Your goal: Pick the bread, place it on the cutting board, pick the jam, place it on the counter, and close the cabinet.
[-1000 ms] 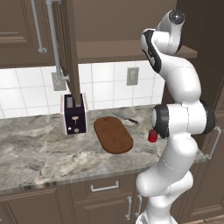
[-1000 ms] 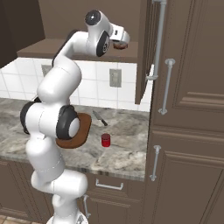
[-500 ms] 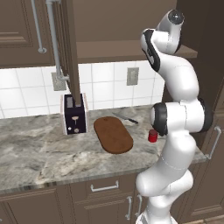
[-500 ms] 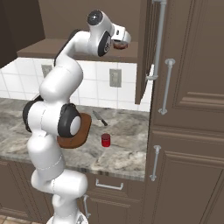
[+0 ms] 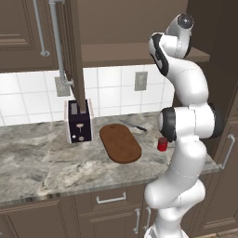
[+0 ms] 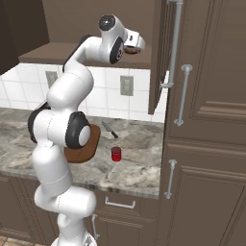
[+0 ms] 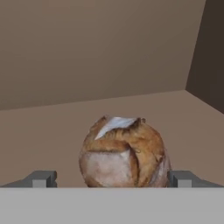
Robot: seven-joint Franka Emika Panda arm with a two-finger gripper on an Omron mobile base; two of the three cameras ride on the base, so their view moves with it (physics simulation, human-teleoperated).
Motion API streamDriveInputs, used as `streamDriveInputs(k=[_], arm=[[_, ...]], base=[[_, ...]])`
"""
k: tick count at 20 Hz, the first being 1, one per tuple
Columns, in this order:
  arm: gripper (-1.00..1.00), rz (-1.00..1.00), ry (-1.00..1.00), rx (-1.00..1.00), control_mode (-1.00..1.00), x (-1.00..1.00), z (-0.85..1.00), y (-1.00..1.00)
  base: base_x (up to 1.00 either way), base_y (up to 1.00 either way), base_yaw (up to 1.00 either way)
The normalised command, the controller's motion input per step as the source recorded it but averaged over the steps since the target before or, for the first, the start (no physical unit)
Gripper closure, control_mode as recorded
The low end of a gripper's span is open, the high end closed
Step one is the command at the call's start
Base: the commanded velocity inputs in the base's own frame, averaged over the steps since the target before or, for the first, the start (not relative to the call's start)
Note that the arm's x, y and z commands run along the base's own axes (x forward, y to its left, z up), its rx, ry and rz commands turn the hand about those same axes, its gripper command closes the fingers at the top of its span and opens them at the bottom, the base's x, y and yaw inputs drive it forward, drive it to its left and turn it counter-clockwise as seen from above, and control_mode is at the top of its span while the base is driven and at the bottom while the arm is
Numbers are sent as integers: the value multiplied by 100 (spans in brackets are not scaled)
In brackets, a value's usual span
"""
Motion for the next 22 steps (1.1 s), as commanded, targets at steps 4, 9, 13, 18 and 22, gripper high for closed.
streamDriveInputs(k=[4,9,13,18,22], arm=[[-100,0,0,0,-100,19,-1,-5],[-100,0,0,0,-100,23,0,-4],[-100,0,0,0,-100,26,0,-2],[-100,0,0,0,-100,21,0,0],[-100,0,0,0,-100,19,-1,0]], base=[[0,0,0],[0,0,0],[0,0,0],[0,0,0],[0,0,0]])
